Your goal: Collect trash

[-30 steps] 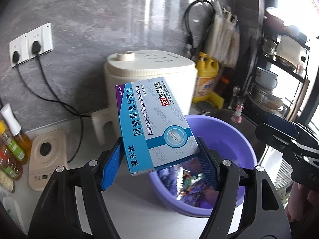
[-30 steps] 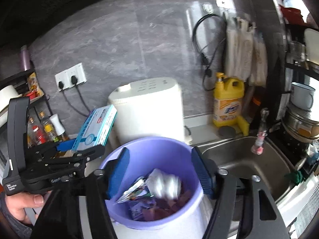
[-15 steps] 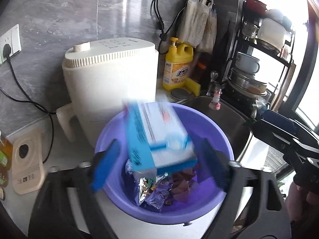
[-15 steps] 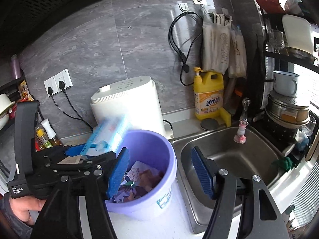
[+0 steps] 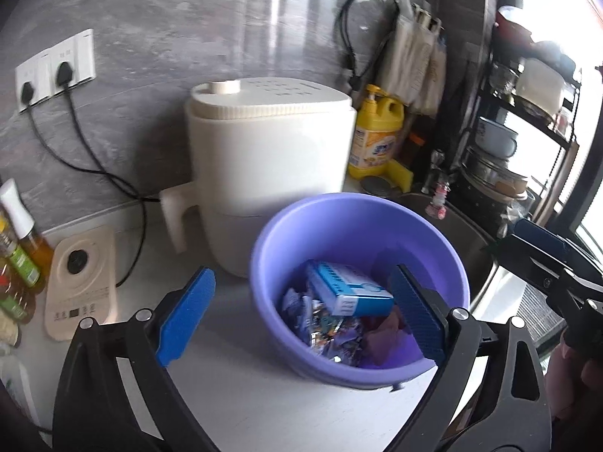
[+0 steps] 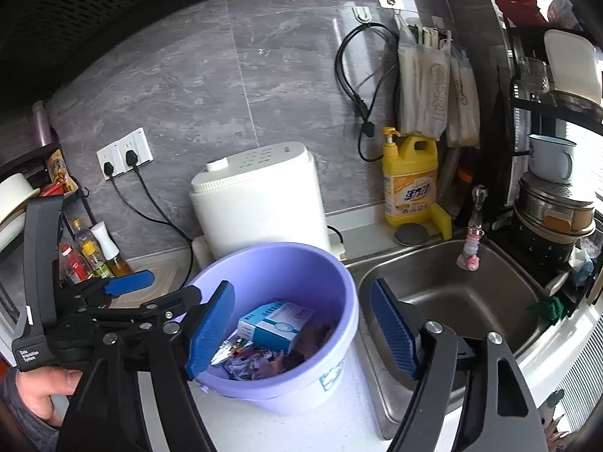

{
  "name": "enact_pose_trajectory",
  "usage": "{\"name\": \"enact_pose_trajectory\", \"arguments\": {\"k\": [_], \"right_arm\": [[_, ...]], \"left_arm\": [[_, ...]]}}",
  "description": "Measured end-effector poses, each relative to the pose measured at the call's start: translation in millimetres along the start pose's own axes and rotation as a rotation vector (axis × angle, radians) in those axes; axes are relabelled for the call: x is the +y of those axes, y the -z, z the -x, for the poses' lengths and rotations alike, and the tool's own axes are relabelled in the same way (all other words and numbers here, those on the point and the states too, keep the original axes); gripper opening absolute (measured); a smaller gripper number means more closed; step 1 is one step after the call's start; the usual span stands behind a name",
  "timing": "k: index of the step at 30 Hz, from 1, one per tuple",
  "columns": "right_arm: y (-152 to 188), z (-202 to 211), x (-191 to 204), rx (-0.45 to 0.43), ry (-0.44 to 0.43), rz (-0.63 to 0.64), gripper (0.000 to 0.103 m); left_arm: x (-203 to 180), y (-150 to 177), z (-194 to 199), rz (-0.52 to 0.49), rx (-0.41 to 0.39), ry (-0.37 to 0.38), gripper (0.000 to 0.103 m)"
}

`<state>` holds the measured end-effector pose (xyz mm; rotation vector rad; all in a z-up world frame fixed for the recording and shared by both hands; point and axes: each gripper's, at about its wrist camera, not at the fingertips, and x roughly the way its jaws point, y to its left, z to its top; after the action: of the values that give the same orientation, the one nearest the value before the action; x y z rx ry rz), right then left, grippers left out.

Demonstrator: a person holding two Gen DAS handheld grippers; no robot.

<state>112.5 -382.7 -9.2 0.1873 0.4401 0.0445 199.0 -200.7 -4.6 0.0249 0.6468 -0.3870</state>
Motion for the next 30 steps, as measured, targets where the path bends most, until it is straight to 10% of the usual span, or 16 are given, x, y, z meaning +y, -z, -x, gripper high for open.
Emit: {"name": "enact_pose_trajectory", "arguments": {"k": [30], "right_arm": [[-17.4,-20.5,102.0,-0.018,-0.261,0.137,0.095]], "left_arm": [[105.7,26.0,93.9,0.198,-0.125,-0.281,0.097]]}}
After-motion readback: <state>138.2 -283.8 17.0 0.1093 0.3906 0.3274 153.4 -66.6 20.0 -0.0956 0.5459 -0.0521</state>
